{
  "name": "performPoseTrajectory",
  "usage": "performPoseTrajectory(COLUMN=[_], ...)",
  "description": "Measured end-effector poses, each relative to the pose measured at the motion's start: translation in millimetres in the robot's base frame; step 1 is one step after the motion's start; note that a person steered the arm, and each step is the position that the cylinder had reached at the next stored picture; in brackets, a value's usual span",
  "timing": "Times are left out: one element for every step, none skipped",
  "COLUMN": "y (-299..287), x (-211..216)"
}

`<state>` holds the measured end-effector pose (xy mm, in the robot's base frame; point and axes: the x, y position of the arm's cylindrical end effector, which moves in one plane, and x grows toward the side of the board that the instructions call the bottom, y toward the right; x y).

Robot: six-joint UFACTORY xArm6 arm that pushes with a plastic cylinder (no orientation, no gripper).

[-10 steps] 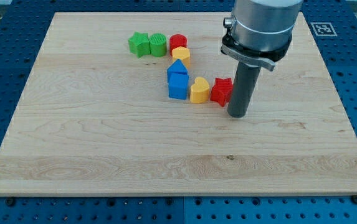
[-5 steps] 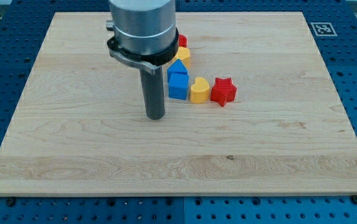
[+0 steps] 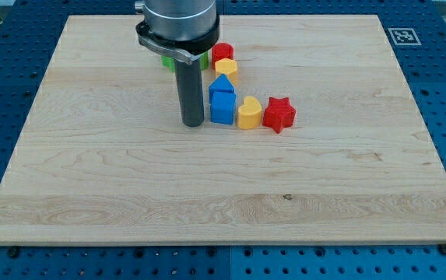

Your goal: Push the blue cube below yellow heart

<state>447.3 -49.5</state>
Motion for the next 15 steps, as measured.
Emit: performPoseTrajectory(y=[0,0,1,1,1,1,1,5,7,44,94,137,196,241,230], x=[7,17,38,38,46,46,47,63,63,65,67,76,76,55,3])
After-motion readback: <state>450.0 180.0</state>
